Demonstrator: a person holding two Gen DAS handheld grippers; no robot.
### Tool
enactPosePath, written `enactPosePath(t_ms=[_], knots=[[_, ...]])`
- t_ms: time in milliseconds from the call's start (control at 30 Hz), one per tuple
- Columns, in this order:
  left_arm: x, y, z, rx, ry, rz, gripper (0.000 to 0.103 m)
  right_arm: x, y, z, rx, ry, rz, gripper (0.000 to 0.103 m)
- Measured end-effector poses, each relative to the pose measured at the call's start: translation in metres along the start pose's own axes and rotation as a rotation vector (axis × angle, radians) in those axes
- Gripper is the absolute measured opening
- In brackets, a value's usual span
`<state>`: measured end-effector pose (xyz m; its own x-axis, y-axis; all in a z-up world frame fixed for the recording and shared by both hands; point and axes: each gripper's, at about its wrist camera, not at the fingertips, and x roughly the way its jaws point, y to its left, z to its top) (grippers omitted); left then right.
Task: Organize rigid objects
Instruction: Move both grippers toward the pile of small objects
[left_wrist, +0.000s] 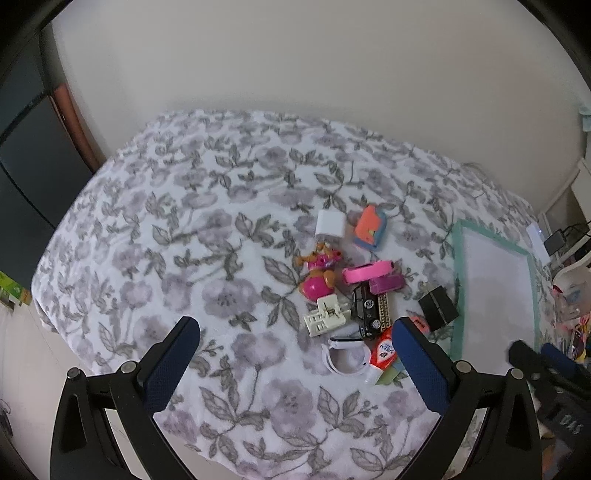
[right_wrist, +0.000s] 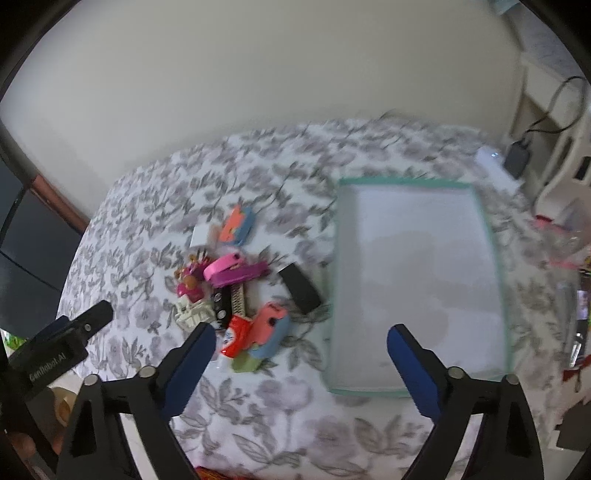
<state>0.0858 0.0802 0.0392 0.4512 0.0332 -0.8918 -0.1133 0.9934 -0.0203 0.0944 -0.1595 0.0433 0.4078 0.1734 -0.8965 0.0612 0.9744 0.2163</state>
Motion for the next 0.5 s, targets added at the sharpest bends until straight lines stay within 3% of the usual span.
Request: enactPosePath(t_ms=[500], knots=[[0.08,0.029,-0.017,-0.109,0.14,0.002,0.103,0.089,0.041,-0.011,-0.001,0.141,0.054,0.074]])
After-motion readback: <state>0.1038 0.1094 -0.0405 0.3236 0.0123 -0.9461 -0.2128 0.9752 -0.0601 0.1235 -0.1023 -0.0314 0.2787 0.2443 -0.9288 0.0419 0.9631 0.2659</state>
